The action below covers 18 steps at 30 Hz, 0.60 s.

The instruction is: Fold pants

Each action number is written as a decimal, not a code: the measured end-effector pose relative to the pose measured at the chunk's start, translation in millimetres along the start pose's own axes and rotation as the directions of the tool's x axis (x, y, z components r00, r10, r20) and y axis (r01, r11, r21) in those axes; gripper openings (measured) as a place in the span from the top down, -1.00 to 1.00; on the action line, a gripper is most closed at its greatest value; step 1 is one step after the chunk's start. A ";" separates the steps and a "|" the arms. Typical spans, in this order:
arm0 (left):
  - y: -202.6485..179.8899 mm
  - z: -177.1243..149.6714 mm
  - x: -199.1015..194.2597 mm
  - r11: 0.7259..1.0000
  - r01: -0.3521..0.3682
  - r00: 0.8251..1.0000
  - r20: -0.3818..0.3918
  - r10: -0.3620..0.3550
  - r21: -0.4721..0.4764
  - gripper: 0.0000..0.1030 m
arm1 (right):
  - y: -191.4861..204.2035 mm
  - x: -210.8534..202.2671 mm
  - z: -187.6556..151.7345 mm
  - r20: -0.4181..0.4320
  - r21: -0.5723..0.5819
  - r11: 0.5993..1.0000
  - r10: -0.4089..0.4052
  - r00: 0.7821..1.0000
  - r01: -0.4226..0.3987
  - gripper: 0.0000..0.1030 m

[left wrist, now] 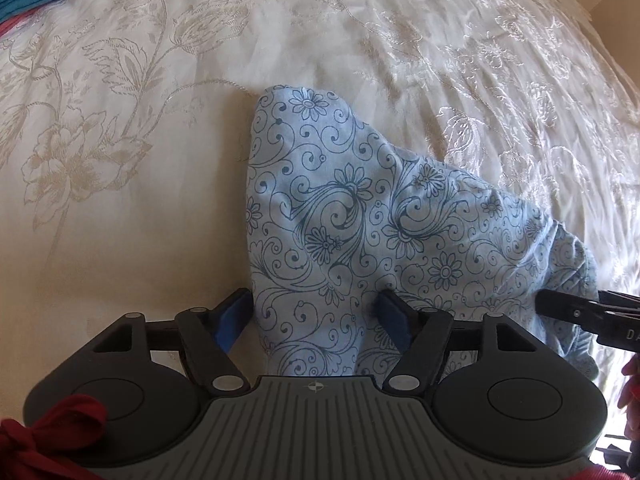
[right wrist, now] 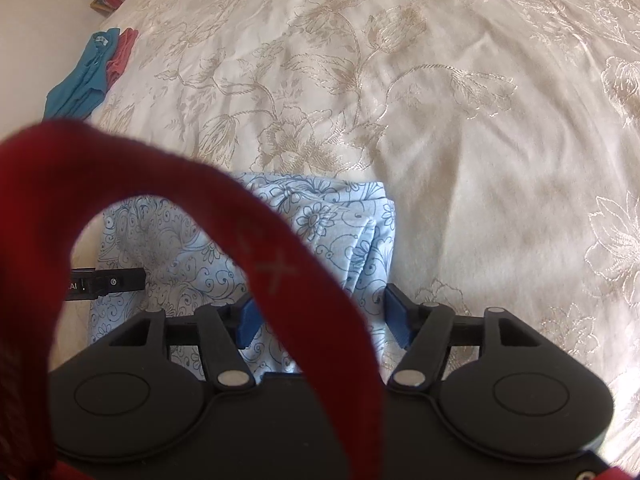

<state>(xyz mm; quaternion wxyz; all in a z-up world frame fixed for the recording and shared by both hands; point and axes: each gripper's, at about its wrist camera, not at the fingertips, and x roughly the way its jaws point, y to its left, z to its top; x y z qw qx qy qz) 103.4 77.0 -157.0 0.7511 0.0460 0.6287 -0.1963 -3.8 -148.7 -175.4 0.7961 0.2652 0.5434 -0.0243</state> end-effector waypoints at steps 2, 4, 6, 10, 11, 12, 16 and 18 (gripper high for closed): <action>-2.1 0.8 1.3 1.000 -0.009 1.000 -0.004 0.009 -0.004 -0.39 | -0.6 2.6 0.8 0.001 0.004 1.000 0.010 1.000 -0.010 -0.38; -5.2 2.2 3.5 1.000 -0.017 1.000 -0.008 0.017 -0.006 -0.42 | -0.2 5.1 1.7 0.002 0.004 1.000 0.022 1.000 -0.022 -0.50; -9.0 5.6 7.7 1.000 -0.025 1.000 -0.011 0.024 -0.014 -0.51 | 1.5 8.4 2.3 -0.002 0.007 0.999 0.034 0.999 -0.034 -0.61; -13.4 8.1 13.7 0.999 -0.034 0.999 -0.007 0.034 -0.038 -0.69 | 7.5 13.4 3.4 -0.009 -0.001 0.999 0.036 0.999 -0.036 -0.80; -14.9 8.3 15.1 0.998 -0.038 0.999 -0.004 0.038 -0.047 -0.72 | 8.9 14.1 3.2 -0.009 -0.007 1.000 0.031 0.999 -0.031 -0.80; -15.2 8.0 15.4 0.998 -0.040 0.999 0.000 0.040 -0.055 -0.75 | 9.6 14.1 2.9 -0.009 -0.012 1.000 0.028 1.000 -0.028 -0.80; -14.6 2.9 15.0 0.997 -0.041 0.999 0.021 0.042 -0.070 -0.77 | 7.8 11.7 2.2 -0.006 -0.013 1.000 0.029 1.000 -0.029 -0.72; -12.5 -0.5 13.7 0.998 -0.029 0.999 0.022 0.031 -0.062 -0.77 | 6.6 9.2 2.2 -0.002 -0.011 1.000 0.025 1.000 -0.025 -0.53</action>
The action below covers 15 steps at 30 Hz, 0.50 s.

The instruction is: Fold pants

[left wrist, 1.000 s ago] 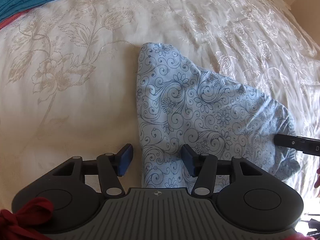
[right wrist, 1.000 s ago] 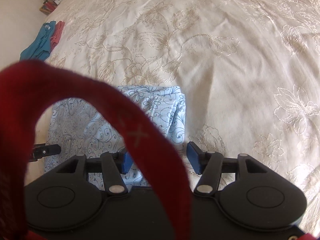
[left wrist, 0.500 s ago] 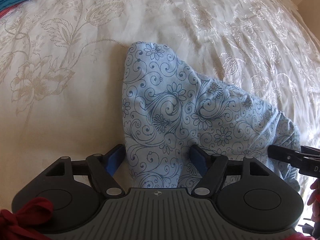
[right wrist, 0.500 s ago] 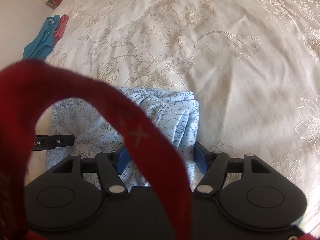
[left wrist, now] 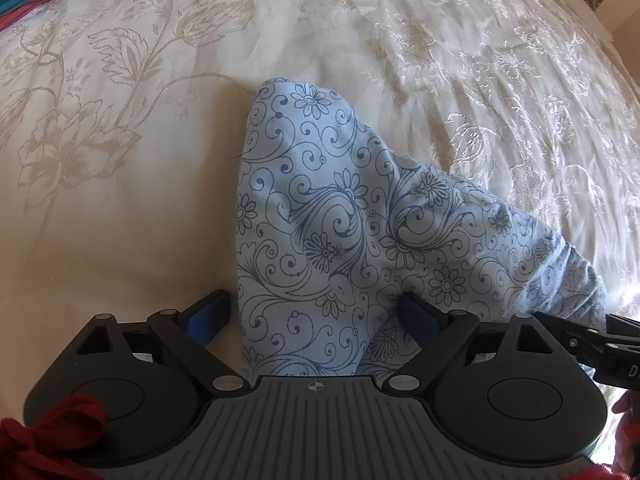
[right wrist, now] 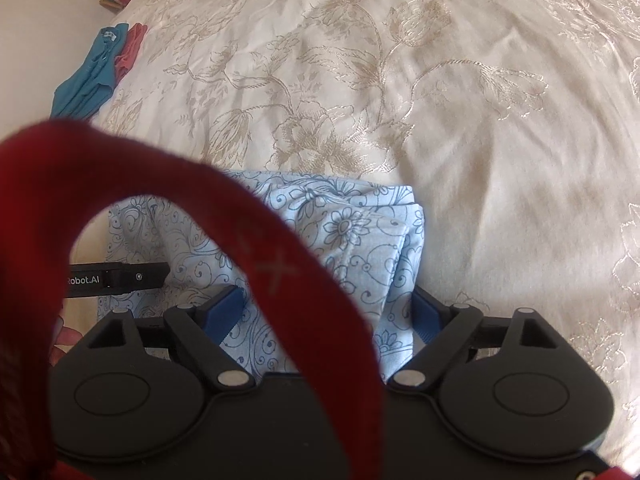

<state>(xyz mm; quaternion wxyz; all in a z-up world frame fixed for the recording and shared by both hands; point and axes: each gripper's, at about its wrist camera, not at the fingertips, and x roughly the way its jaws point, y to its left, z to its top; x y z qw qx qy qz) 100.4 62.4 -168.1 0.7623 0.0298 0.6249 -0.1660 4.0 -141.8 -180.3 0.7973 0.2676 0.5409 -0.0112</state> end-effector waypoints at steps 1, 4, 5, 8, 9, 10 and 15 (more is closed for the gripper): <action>2.0 -1.2 -1.0 1.000 0.004 1.000 -0.002 -0.004 0.007 -0.77 | -2.1 -2.6 -0.4 0.004 0.005 1.000 0.005 1.000 -0.005 -0.35; 4.8 -3.2 -6.4 1.000 0.001 1.000 0.009 -0.001 -0.002 -0.52 | -4.4 -10.1 -1.3 0.012 0.009 1.000 0.021 1.000 -0.021 0.18; 6.2 -4.4 -11.3 1.000 0.009 1.000 0.027 -0.008 -0.009 -0.20 | -2.9 -12.4 -1.6 0.014 0.004 1.000 0.018 1.000 -0.018 0.28; 13.4 -10.8 -26.8 0.998 0.051 0.996 0.070 -0.048 -0.042 0.57 | 9.1 -21.8 -3.1 0.035 -0.038 0.999 -0.006 0.999 0.008 0.46; 14.4 -13.1 -31.5 0.997 0.054 0.995 0.085 -0.049 -0.049 0.69 | 13.1 -25.8 -3.7 0.043 -0.048 0.999 -0.013 0.999 0.015 0.48; 14.3 -15.4 -35.2 0.997 0.058 0.994 0.099 -0.053 -0.049 0.70 | 16.1 -29.6 -4.0 0.050 -0.053 0.998 -0.017 0.999 0.020 0.50; 6.5 -23.7 -63.0 0.999 0.042 0.983 0.182 -0.037 -0.022 0.75 | 33.1 -56.7 -1.9 0.105 -0.108 0.994 -0.014 0.994 0.025 0.53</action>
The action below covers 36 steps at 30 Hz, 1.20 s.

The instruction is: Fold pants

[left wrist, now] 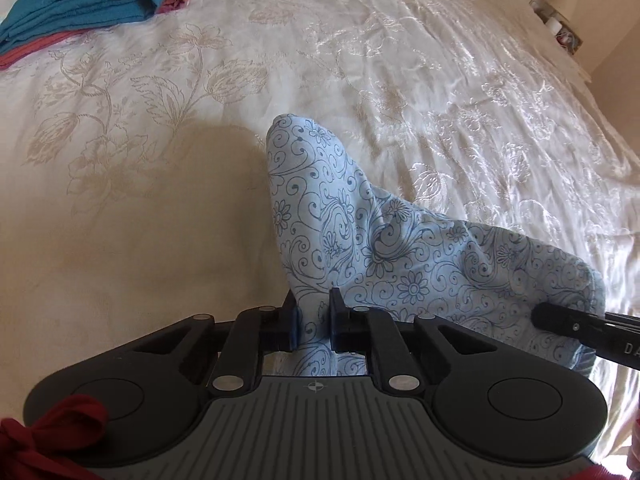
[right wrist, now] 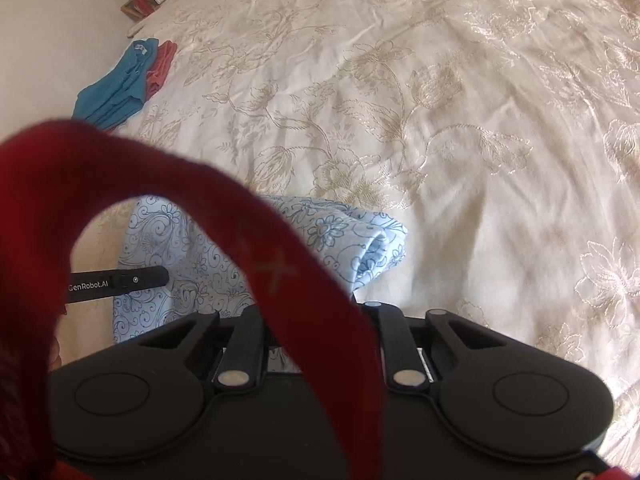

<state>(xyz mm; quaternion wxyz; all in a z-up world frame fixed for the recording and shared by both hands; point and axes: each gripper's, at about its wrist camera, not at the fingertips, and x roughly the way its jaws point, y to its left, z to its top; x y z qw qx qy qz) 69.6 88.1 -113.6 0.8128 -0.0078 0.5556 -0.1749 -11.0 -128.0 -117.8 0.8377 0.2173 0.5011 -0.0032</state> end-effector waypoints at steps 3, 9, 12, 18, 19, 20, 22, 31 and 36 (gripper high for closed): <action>-2.8 8.2 -17.2 1.000 0.003 0.999 0.039 -0.002 -0.011 0.76 | 8.4 -13.7 10.6 0.040 -0.044 0.999 -0.003 0.999 0.005 0.54; -8.5 60.9 -36.5 0.999 0.026 0.989 0.144 -0.023 -0.019 0.76 | 12.1 -20.2 56.2 0.125 -0.059 0.998 0.012 0.992 -0.004 0.54; -7.5 88.3 -33.3 0.998 0.042 0.985 0.170 -0.034 -0.042 0.76 | 10.1 -12.9 81.4 0.156 -0.056 0.998 0.019 0.988 -0.011 0.54; -13.3 125.5 -1.9 1.000 0.005 0.984 0.176 -0.005 0.003 0.76 | 7.7 22.0 126.5 0.167 -0.078 0.997 0.004 0.986 0.009 0.54; -11.4 129.2 7.1 1.000 0.003 0.987 0.159 -0.002 -0.007 0.76 | 6.5 29.6 131.6 0.158 -0.080 0.997 -0.002 0.987 0.014 0.54; -10.2 131.8 14.3 1.000 0.000 0.989 0.146 0.002 -0.017 0.76 | 5.4 37.0 135.2 0.150 -0.081 0.997 -0.007 0.989 0.019 0.54; -5.7 134.9 29.2 0.999 -0.008 0.992 0.124 0.013 -0.036 0.76 | 3.3 53.3 140.7 0.127 -0.083 0.996 -0.017 0.992 0.027 0.54; 9.3 134.4 73.1 0.997 -0.064 0.997 0.035 0.065 -0.041 0.67 | -9.0 101.6 144.6 0.041 -0.049 0.996 -0.070 0.997 0.072 0.37; 20.4 133.2 73.6 0.998 -0.047 0.998 0.031 0.049 -0.051 0.63 | -22.7 104.7 147.0 0.035 -0.039 0.993 -0.110 0.993 0.112 0.19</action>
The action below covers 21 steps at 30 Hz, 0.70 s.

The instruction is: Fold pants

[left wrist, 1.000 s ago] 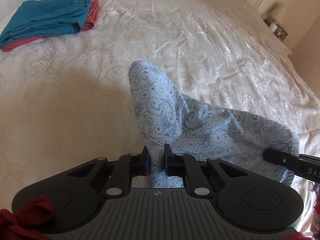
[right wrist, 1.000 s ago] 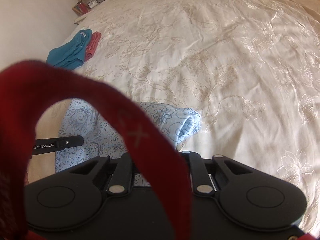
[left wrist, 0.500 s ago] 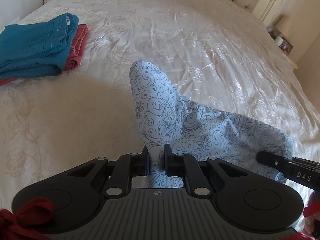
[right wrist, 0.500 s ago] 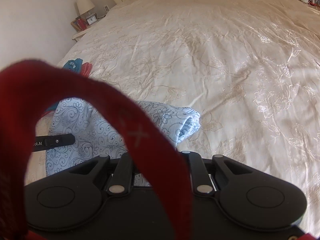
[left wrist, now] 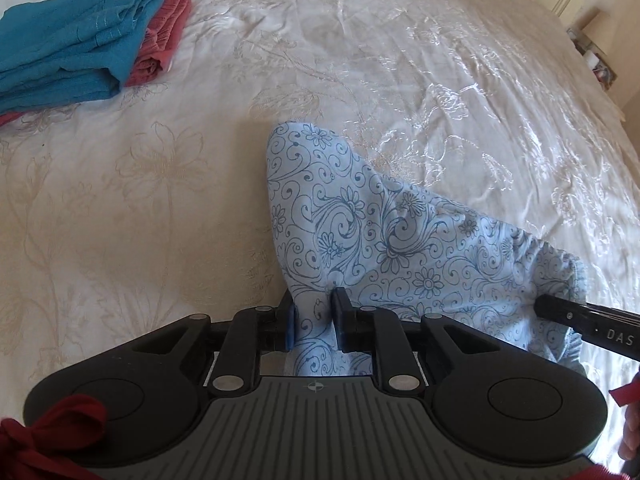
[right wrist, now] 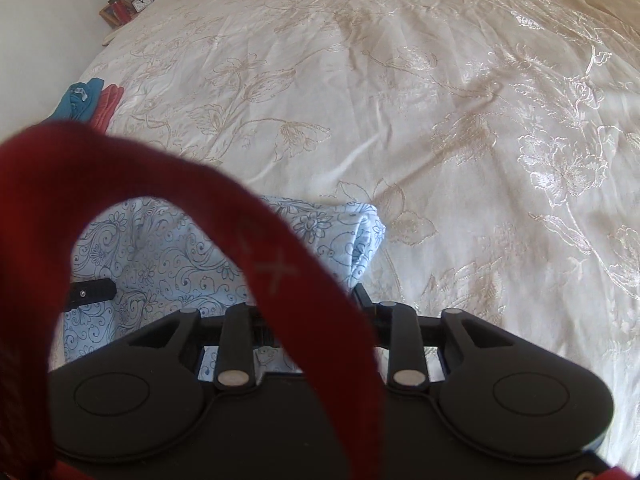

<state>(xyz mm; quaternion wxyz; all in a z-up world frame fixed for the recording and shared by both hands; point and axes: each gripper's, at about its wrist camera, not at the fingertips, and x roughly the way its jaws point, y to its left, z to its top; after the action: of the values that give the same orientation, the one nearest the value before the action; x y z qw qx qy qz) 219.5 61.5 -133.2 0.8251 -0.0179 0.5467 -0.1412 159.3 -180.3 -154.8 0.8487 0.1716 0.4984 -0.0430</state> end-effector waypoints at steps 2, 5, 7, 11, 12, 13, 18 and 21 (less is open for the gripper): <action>4.4 1.5 0.9 1.000 0.010 1.000 -0.001 -0.010 -0.010 0.61 | -6.2 -1.7 0.2 0.001 0.006 1.000 0.004 1.000 -0.004 0.12; 9.1 1.5 -1.3 1.000 0.020 1.000 0.014 -0.020 -0.011 0.60 | -9.2 -6.1 -2.0 0.005 0.000 1.000 0.001 1.000 -0.001 0.07; 13.3 0.7 -3.5 1.000 0.013 1.000 0.024 -0.013 -0.011 0.58 | -10.4 -7.9 -4.2 0.006 0.006 1.000 0.001 1.000 -0.001 0.07; 23.8 0.8 -9.2 0.999 -0.004 1.000 0.024 0.005 -0.038 0.55 | -13.1 -12.1 -5.3 0.020 0.038 0.999 0.014 1.000 -0.015 0.07; 24.4 0.5 -13.0 0.999 -0.012 0.999 0.032 0.014 -0.040 0.55 | -13.3 -16.5 -5.7 0.037 0.044 0.999 0.010 0.999 -0.012 0.07; 24.8 -0.5 -17.4 0.999 -0.018 0.999 0.045 0.020 -0.042 0.55 | -12.7 -21.7 -5.9 0.055 0.048 0.999 0.005 0.998 -0.007 0.06; 22.6 -10.4 -38.2 0.998 -0.066 0.994 0.083 0.068 -0.021 0.56 | -10.5 -44.1 -14.0 0.099 0.042 0.999 -0.004 0.995 0.000 0.05; 18.9 -21.8 -40.7 0.996 -0.085 0.994 0.076 0.083 0.018 0.56 | -9.2 -42.1 -25.2 0.056 0.024 0.999 -0.025 0.998 0.023 0.06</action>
<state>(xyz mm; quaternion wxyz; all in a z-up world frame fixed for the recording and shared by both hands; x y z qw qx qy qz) 189.0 92.7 -108.9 0.8505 0.0084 0.5139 -0.1115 115.1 -184.6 -132.0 0.8597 0.1743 0.4759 -0.0639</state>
